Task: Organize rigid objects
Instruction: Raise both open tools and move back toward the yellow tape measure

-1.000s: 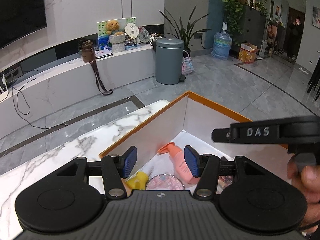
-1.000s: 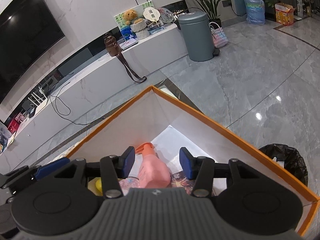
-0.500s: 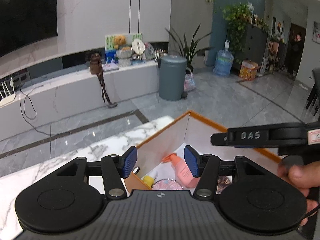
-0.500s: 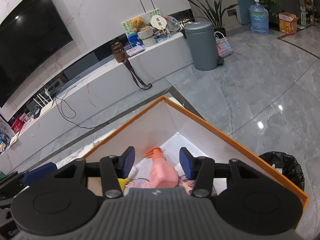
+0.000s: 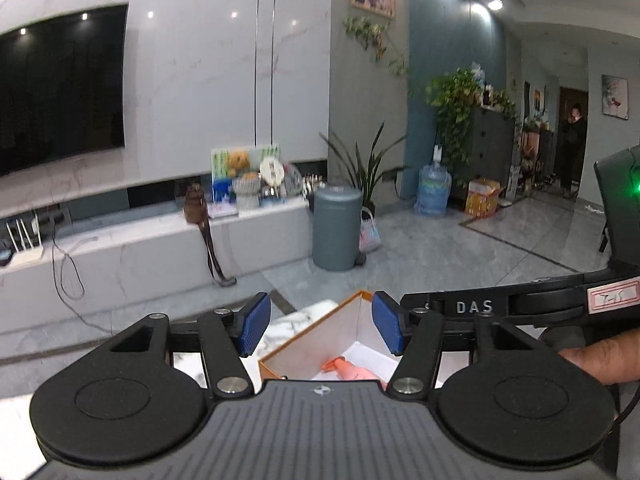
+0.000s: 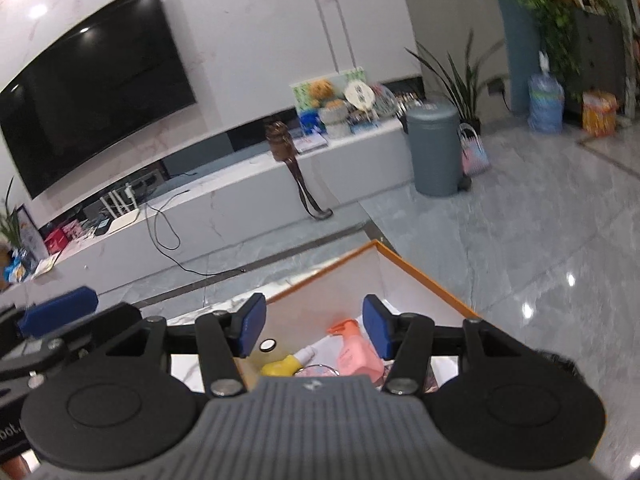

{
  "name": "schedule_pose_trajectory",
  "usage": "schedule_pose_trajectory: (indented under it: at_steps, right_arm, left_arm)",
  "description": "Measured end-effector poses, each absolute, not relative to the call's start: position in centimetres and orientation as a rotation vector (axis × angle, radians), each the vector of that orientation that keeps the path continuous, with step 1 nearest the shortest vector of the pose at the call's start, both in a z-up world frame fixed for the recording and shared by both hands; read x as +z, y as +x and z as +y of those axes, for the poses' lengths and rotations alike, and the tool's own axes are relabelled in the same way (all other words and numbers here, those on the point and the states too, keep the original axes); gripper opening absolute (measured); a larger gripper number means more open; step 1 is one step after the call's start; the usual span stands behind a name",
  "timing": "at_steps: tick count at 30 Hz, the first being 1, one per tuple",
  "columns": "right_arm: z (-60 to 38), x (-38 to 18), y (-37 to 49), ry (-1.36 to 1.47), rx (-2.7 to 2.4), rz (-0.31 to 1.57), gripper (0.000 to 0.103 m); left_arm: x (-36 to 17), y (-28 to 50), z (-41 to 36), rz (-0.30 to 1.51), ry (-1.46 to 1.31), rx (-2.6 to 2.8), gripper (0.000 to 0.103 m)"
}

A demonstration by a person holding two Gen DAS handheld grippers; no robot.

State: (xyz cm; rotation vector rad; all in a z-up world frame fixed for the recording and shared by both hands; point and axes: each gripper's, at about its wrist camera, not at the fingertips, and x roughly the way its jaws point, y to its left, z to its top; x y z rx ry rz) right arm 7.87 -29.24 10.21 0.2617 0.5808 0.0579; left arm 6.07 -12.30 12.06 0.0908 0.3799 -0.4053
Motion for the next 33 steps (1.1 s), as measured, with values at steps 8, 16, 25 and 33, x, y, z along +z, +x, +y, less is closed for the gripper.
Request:
schedule_pose_trajectory:
  at_steps: [8, 16, 25, 33]
  right_arm:
    - [-27.4, 13.1, 1.2, 0.138, 0.111, 0.454, 0.056]
    - [-25.7, 11.7, -3.6, 0.023, 0.149, 0.435, 0.061]
    - [-25.0, 7.1, -5.7, -0.073, 0.179, 0.514, 0.061]
    - [-22.9, 2.1, -6.8, -0.157, 0.241, 0.6, 0.061]
  left_arm:
    - [12.7, 2.1, -10.9, 0.324, 0.104, -0.421, 0.072]
    - [11.9, 0.4, -8.6, 0.364, 0.033, -0.476, 0.074]
    - [7.3, 0.9, -6.5, 0.485, 0.064, -0.422, 0.075]
    - [3.9, 1.7, -5.1, 0.553, 0.105, -0.379, 0.075]
